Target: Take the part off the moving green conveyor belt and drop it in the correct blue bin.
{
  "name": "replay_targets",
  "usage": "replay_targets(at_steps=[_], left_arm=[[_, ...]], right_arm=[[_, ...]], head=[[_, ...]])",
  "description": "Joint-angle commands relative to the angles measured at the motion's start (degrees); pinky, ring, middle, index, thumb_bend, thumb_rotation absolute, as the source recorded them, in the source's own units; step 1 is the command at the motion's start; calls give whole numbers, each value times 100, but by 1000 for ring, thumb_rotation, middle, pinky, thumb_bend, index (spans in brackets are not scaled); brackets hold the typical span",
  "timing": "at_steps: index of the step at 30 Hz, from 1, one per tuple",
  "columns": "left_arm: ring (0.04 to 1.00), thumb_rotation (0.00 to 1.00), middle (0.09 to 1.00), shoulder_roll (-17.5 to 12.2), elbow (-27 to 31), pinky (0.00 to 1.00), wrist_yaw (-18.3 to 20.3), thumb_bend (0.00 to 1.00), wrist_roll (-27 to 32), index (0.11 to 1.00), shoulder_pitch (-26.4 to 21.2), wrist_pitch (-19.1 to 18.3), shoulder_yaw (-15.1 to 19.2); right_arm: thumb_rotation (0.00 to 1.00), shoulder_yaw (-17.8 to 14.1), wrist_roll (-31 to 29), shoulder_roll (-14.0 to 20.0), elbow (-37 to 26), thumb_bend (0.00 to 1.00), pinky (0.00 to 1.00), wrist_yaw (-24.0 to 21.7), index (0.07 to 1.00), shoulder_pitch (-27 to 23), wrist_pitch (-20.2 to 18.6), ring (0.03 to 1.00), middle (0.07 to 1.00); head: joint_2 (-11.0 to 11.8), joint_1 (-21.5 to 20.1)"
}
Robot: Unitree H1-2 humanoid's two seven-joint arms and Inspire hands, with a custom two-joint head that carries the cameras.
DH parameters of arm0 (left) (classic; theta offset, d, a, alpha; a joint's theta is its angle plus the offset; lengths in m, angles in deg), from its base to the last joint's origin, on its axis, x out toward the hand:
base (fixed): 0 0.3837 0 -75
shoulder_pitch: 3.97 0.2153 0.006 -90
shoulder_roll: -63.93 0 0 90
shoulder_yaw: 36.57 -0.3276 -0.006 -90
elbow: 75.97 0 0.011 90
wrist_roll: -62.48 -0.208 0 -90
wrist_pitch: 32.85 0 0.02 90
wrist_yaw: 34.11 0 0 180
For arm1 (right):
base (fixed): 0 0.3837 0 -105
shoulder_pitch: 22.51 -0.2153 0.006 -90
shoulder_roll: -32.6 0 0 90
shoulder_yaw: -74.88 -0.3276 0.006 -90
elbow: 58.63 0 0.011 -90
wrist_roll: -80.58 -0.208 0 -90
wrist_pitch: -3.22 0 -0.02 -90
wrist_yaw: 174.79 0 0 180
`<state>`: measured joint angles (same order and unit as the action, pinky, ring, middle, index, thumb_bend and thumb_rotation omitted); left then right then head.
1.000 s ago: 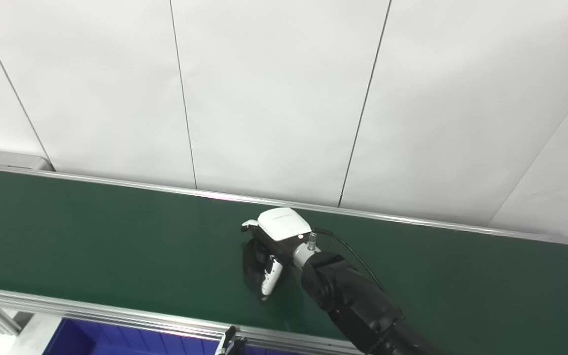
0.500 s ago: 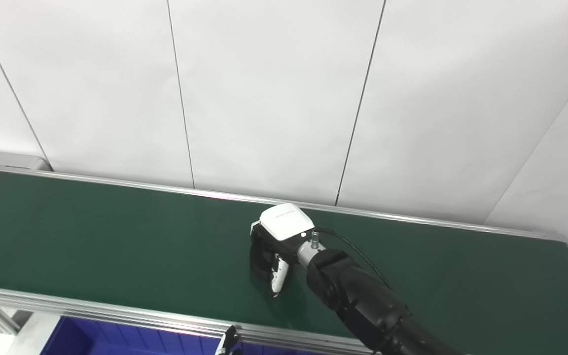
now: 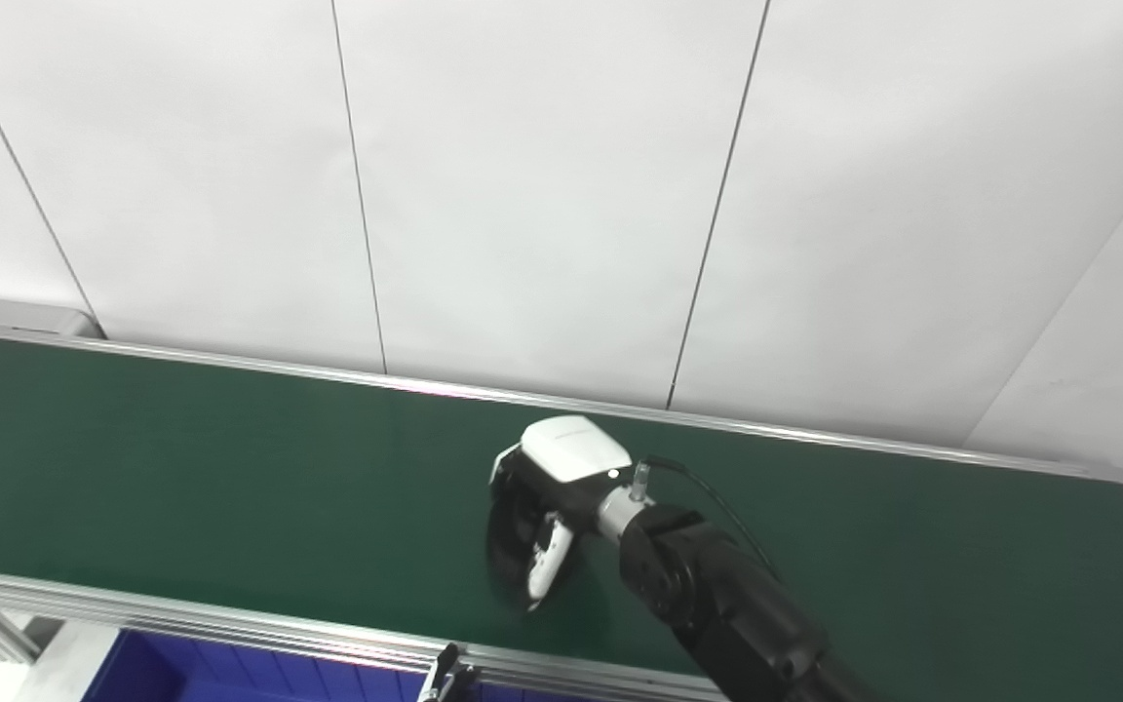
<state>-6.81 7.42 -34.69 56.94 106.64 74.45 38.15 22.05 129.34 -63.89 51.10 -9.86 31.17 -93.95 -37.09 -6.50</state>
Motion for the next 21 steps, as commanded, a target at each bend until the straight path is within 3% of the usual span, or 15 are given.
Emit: replay_targets(at_steps=[1,4,8,9,11,16,21], left_arm=[[949,661,977,543,379,863,126,402,222,1000,41,152,-391],[959,676,980,464,501,901,217,370,344,1000,62,130,-348],[983,717,995,362,721,965,337,358,551,1000,125,-95,-307],[978,743,993,329,783,958,349,361,540,1000,142,-148,-294],[976,796,993,268,909,956,355,369,489,1000,174,-259,-265],[975,873,986,150,1197,959,375,418,524,1000,247,-537,-178],[997,863,995,-32,1580,999,536,454,964,1000,260,-1004,-20]], right_arm=[[0,-80,43,224,-744,493,338,-267,535,-417,200,431,527],[0,-198,-107,606,-1660,498,356,-1152,499,-631,91,438,535],[0,-548,-246,1146,-2698,500,374,-1877,494,-718,-4,436,520],[0,-646,-286,1286,-2965,508,299,-2046,494,-700,-38,426,512],[0,-772,-300,1433,-3306,516,247,-2314,494,-675,-79,415,509],[0,-1152,-390,1940,-4328,517,298,-3084,492,-430,-245,418,515],[0,-1550,-559,2398,-5456,517,303,-3603,493,216,-263,415,519]], head=[[-80,-165],[-228,-404],[-342,-601],[-376,-657],[-434,-744],[-615,-1107],[-772,-1776]])
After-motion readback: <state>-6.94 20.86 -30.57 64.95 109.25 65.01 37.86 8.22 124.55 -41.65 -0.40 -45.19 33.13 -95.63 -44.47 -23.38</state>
